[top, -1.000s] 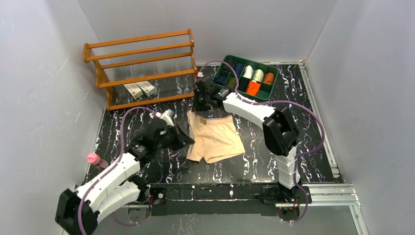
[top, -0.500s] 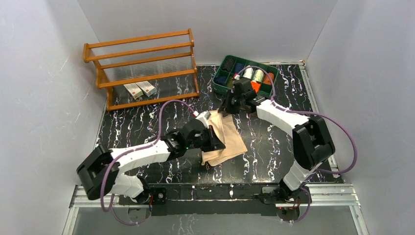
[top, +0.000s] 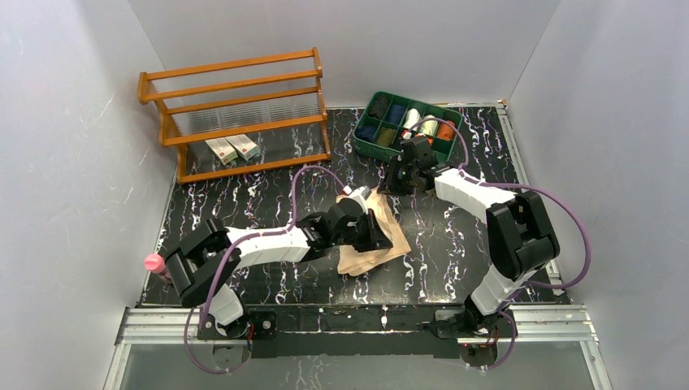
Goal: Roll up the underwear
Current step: Fold the underwear at the center of the board.
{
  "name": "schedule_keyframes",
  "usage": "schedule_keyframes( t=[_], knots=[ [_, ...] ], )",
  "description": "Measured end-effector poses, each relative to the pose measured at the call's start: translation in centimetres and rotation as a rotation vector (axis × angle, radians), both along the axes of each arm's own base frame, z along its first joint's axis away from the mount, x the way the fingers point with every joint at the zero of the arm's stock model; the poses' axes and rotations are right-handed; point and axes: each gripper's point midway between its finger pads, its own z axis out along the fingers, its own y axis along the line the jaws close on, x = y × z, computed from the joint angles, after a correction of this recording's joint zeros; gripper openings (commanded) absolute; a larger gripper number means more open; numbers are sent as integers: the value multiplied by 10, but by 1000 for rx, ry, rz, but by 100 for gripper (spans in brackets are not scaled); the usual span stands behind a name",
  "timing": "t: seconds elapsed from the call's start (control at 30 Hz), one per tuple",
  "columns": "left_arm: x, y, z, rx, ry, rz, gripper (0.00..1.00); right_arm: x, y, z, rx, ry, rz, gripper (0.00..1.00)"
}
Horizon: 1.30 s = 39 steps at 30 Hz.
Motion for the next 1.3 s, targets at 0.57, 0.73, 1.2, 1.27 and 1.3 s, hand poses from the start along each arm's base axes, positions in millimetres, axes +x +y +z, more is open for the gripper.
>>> schedule_keyframes(
  t=[0.57, 0.73, 1.2, 1.27, 1.3],
  knots=[
    [13, -24, -8, 6, 8, -7, 61, 26, -15, -13, -186, -24, 62, 67],
    [9, -11, 12, -5, -46, -10, 72, 22, -15, 12, -165, -65, 76, 66],
    [-26, 141, -54, 368, -36, 201, 84, -72, -52, -38, -186, 122, 84, 78],
    [-33, 153, -68, 408, -10, 207, 85, -80, -54, -45, -185, 146, 91, 78],
    [-33, 154, -68, 407, -11, 213, 86, -84, -55, -47, -185, 157, 93, 78]
  ],
)
